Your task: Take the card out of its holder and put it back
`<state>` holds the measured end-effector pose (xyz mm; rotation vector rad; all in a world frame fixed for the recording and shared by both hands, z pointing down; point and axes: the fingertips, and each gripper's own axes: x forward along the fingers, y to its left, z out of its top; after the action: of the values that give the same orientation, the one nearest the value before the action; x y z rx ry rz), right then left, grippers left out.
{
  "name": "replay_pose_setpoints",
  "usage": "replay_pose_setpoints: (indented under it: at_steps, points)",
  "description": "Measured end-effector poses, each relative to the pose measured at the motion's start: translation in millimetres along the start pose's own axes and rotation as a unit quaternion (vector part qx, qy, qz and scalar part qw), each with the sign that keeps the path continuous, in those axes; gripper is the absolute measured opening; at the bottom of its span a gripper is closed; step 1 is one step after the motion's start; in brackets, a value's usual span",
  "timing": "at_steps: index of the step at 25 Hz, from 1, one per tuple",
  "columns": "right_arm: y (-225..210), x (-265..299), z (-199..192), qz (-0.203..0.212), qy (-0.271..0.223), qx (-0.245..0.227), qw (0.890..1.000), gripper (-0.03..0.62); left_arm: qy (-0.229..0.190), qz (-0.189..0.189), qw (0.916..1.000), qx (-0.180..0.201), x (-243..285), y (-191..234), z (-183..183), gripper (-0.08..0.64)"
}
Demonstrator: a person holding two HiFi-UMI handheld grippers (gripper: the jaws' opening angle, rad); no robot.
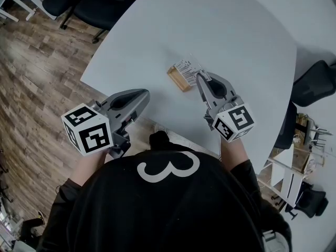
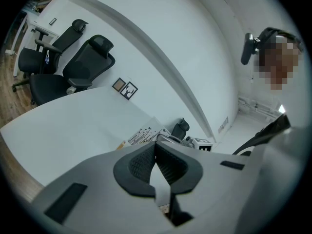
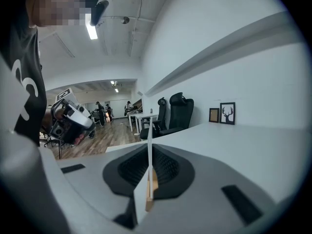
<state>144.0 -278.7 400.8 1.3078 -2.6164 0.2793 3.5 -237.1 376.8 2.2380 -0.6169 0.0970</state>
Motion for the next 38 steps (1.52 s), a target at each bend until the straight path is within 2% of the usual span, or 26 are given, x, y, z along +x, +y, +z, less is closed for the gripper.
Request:
replay_pose_setpoints:
  at_steps: [22, 29, 38]
  points:
    - [-1.1, 6.4, -8.0, 0.013, 0.028, -0.004, 1.0, 0.021, -0.001, 0.0, 1.0, 0.003, 2.9, -6.8, -2.1, 0.011]
    - [1.5, 16.2, -20.9, 0.013, 0.043, -0.017, 0.999, 0.021, 0.001, 0.006, 1.0, -0.001, 1.3, -0.7, -1.1, 0.011]
    - [-1.9, 18.5, -37.6, 0.013, 0.053, -0.003, 0.999, 0.021, -0.003, 0.005, 1.0, 0.001, 1.5, 1.1, -3.7, 0.011]
